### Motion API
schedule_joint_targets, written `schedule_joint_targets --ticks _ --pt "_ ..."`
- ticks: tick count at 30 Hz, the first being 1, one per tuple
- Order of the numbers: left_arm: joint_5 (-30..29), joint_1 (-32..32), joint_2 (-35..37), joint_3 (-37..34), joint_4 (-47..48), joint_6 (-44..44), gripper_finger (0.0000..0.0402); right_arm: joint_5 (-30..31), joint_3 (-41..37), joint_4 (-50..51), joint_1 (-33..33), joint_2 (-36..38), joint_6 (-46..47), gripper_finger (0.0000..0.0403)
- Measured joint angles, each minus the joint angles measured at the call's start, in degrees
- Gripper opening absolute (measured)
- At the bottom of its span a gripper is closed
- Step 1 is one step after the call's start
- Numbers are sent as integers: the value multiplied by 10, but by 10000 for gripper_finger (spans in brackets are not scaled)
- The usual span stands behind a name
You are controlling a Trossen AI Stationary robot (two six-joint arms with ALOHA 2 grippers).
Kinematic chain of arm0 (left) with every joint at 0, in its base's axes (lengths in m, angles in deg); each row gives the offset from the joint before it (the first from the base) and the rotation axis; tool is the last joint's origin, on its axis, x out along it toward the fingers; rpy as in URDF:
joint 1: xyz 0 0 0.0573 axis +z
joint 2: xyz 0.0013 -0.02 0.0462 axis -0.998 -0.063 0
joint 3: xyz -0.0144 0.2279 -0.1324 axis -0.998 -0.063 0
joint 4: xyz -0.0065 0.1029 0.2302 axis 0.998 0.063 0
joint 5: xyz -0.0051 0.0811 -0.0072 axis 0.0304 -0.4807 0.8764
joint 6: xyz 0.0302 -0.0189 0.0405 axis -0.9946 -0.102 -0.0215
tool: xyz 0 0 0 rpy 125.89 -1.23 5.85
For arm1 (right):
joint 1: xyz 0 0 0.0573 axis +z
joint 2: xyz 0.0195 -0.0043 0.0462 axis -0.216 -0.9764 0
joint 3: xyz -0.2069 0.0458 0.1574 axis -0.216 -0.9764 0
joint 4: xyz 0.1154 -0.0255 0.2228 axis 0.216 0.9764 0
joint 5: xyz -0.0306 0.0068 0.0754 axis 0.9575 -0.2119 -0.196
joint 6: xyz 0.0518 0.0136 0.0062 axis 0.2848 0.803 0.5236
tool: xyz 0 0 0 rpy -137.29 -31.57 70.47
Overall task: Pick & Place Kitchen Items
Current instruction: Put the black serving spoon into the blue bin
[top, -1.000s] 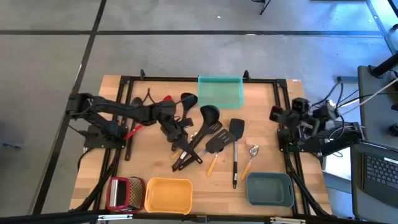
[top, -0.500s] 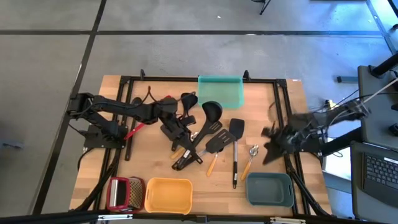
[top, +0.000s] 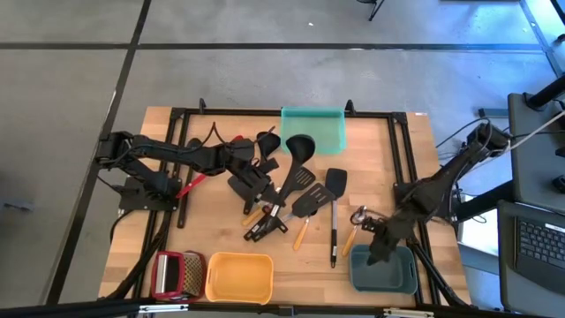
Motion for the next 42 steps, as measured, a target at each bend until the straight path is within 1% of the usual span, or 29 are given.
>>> schedule_joint_targets --ticks 3,8,13,16,20,26,30,33,37,39,42 --pt "-22 1 0 0 -9 1 40 17 0 0 12 -36 23 0" --pt "-31 1 1 0 -37 1 40 42 0 0 21 -76 51 0" --pt "-33 1 1 0 -34 0 40 79 0 1 17 -102 69 0" --pt "-37 1 1 0 -34 0 40 80 11 11 10 -114 65 0" --pt "-38 1 1 0 -34 0 40 80 43 30 0 -130 24 0" --pt "-37 7 1 0 -34 -7 40 80 103 85 -27 -173 -74 0" --pt "-36 10 1 0 -34 -9 40 75 131 97 -57 -210 -141 0" --pt "-31 11 1 0 -34 -9 40 52 148 97 -88 -239 -181 0" --pt "-26 11 1 0 -34 -9 40 3 179 96 -126 -274 -251 0" --pt "-23 11 1 0 -34 -9 40 -26 198 95 -136 -287 -284 0" --pt "-19 12 1 0 -34 -7 40 -59 219 95 -140 -298 -306 0"
